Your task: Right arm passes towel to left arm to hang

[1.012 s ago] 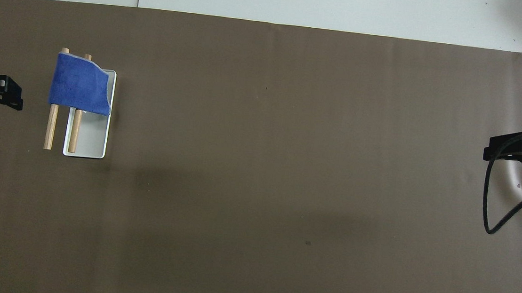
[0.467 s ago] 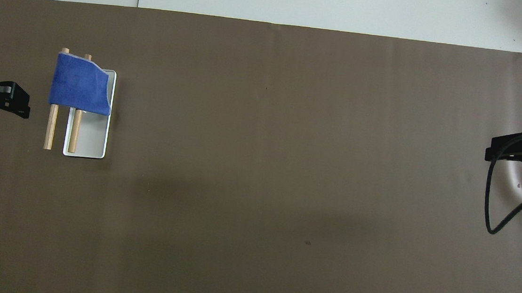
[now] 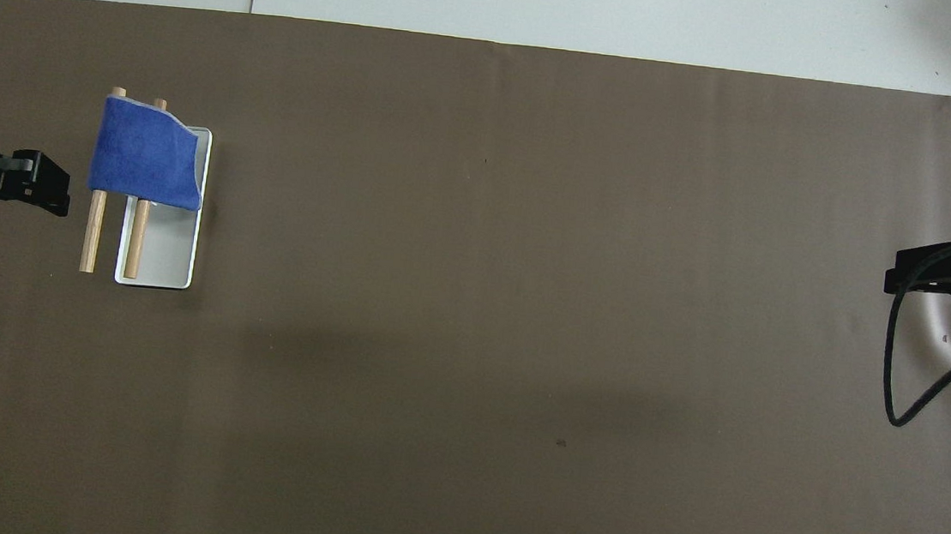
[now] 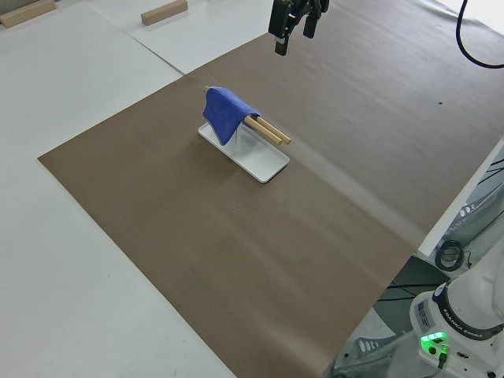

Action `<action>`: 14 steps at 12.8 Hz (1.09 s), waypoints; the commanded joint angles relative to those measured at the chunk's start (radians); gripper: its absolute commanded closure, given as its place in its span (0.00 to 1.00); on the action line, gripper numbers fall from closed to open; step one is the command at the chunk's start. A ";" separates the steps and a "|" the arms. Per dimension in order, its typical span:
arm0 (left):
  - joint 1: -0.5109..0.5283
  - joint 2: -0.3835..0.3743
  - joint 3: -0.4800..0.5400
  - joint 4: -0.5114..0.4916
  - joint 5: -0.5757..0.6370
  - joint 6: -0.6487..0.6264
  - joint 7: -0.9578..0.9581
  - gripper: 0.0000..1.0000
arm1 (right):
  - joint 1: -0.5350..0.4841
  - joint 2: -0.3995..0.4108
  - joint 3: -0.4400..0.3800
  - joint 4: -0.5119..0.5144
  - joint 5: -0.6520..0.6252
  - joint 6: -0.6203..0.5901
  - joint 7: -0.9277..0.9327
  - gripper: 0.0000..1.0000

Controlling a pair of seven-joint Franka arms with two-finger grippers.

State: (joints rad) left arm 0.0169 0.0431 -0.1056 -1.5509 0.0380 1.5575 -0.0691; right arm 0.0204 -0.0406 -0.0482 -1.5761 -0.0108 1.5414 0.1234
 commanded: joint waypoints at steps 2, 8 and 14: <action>-0.002 -0.020 0.004 -0.026 0.008 0.036 -0.001 0.00 | -0.014 0.001 0.007 0.004 -0.005 -0.004 -0.007 0.00; 0.000 -0.020 0.004 -0.028 0.000 0.053 0.000 0.00 | -0.017 0.043 0.002 0.028 -0.004 -0.027 -0.008 0.00; 0.002 -0.020 0.011 -0.028 -0.056 0.061 0.002 0.00 | -0.010 0.077 0.004 0.085 -0.011 -0.055 -0.014 0.00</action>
State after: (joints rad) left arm 0.0183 0.0430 -0.1007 -1.5523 -0.0009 1.5960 -0.0692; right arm 0.0180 0.0328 -0.0522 -1.5165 -0.0132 1.5167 0.1234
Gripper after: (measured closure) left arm 0.000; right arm 0.000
